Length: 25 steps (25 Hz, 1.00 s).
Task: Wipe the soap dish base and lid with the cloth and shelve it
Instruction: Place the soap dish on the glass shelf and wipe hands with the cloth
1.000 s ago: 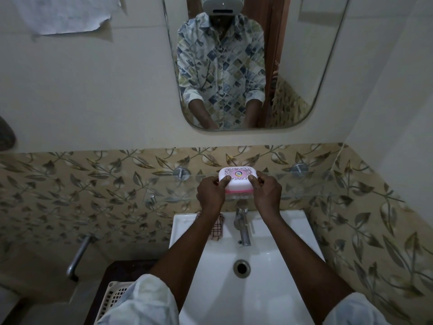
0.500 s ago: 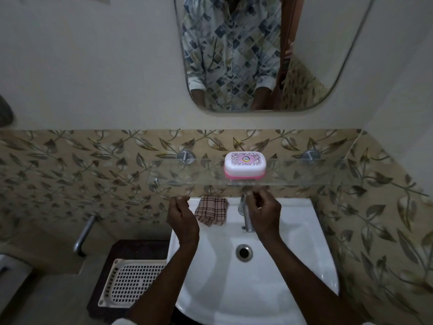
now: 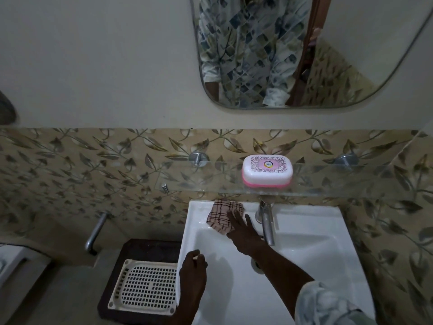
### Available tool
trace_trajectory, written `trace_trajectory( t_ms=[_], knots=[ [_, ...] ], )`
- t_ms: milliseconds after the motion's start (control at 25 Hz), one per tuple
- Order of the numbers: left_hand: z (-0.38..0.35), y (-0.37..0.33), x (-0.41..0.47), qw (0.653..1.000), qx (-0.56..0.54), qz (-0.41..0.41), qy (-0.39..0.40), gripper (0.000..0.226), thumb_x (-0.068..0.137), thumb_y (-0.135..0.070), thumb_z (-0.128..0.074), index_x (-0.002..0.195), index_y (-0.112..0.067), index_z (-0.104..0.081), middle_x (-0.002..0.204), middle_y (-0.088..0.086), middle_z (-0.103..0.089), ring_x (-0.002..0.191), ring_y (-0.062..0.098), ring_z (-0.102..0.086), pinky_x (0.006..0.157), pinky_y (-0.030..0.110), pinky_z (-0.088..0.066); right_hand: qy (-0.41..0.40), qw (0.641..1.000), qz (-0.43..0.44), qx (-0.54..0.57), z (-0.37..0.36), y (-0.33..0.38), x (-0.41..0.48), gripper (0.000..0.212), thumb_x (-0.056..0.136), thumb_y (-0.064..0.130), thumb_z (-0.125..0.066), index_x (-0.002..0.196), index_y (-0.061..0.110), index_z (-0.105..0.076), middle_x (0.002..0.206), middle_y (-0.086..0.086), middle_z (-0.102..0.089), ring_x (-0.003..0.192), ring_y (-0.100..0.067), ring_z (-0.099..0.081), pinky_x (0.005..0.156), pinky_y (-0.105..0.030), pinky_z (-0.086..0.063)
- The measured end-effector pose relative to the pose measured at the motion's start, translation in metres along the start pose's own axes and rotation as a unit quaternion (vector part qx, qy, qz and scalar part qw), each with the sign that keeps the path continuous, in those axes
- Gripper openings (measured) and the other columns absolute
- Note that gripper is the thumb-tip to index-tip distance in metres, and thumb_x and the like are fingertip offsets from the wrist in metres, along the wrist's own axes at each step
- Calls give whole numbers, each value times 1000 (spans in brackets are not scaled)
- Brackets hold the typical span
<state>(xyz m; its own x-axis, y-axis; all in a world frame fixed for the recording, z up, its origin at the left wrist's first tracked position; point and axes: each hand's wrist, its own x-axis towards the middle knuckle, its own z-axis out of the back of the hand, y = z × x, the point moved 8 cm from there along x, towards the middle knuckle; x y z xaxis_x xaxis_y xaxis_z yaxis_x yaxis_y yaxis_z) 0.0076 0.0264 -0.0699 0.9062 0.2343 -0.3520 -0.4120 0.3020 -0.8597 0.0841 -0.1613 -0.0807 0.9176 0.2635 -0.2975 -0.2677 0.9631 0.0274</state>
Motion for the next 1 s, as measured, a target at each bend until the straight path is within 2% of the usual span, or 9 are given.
trace_trajectory(
  t_ms=[160, 280, 400, 520, 600, 680, 760, 880, 1000],
  knots=[
    [3, -1, 10, 1000, -4, 24, 15, 31, 100, -26, -53, 127, -13, -56, 95, 9, -72, 91, 29, -68, 87, 50, -56, -3, 1000, -10, 9, 9, 10, -5, 41, 101, 8, -39, 141, 8, -47, 163, -15, -16, 150, -36, -12, 118, -57, -14],
    [-10, -19, 14, 998, 8, 29, 55, 49, 96, -33, -60, 141, -15, -49, 121, 5, -64, 109, 24, -62, 96, 42, -51, -77, 956, -32, 283, 50, 0, -21, 31, 93, 8, -56, 122, 7, -67, 133, -15, -61, 117, -23, -58, 101, -38, -46],
    [-13, -37, 15, 990, -70, 58, 109, 66, 91, -45, -65, 146, -14, -44, 140, 4, -54, 127, 22, -52, 110, 42, -40, -45, 824, -61, 561, 77, -11, -49, 19, 85, 1, -63, 92, 7, -79, 97, -14, -76, 85, -18, -67, 76, -37, -57],
    [-25, -53, 1, 929, -215, 63, 295, 65, 86, -51, -63, 138, -13, -56, 138, 11, -61, 128, 26, -55, 112, 49, -39, -8, 691, -53, 721, 92, -7, -86, 15, 76, 8, -56, 77, 14, -70, 80, -5, -74, 75, -21, -69, 60, -34, -56],
    [-26, -73, -11, 895, -263, 43, 357, 56, 83, -39, -72, 128, -6, -64, 132, 22, -62, 120, 33, -61, 102, 54, -48, -11, 635, -43, 771, 100, -7, -104, 11, 75, 11, -57, 85, 14, -61, 82, -8, -69, 76, -25, -67, 61, -37, -55],
    [-30, -85, -16, 892, -288, 38, 347, 55, 79, -25, -78, 125, 1, -63, 127, 28, -63, 109, 35, -66, 89, 50, -57, -29, 539, -68, 839, 94, -10, -116, 19, 82, 14, -66, 99, 13, -56, 93, -16, -68, 81, -31, -67, 68, -44, -57],
    [-38, -84, -20, 879, -335, 54, 335, 52, 83, -19, -70, 128, 5, -59, 122, 26, -67, 103, 33, -69, 79, 43, -60, -26, 456, -108, 883, 73, -4, -125, 33, 90, 34, -68, 107, 6, -63, 108, -23, -70, 94, -37, -70, 79, -47, -58],
    [-42, -89, -29, 889, -298, 13, 347, 38, 90, -17, -66, 126, -4, -63, 123, 23, -67, 111, 38, -65, 83, 45, -58, 5, 446, -142, 884, 50, 14, -142, 55, 95, 53, -55, 119, 4, -69, 119, -23, -69, 111, -39, -67, 89, -49, -55],
    [-35, -113, -28, 919, -203, -60, 332, 36, 85, -17, -74, 121, -16, -67, 117, 17, -71, 105, 34, -69, 80, 42, -59, -114, 470, -127, 866, 62, -1, -150, 34, 89, 16, -70, 122, 8, -66, 114, -19, -73, 101, -35, -71, 78, -44, -59]
  ],
)
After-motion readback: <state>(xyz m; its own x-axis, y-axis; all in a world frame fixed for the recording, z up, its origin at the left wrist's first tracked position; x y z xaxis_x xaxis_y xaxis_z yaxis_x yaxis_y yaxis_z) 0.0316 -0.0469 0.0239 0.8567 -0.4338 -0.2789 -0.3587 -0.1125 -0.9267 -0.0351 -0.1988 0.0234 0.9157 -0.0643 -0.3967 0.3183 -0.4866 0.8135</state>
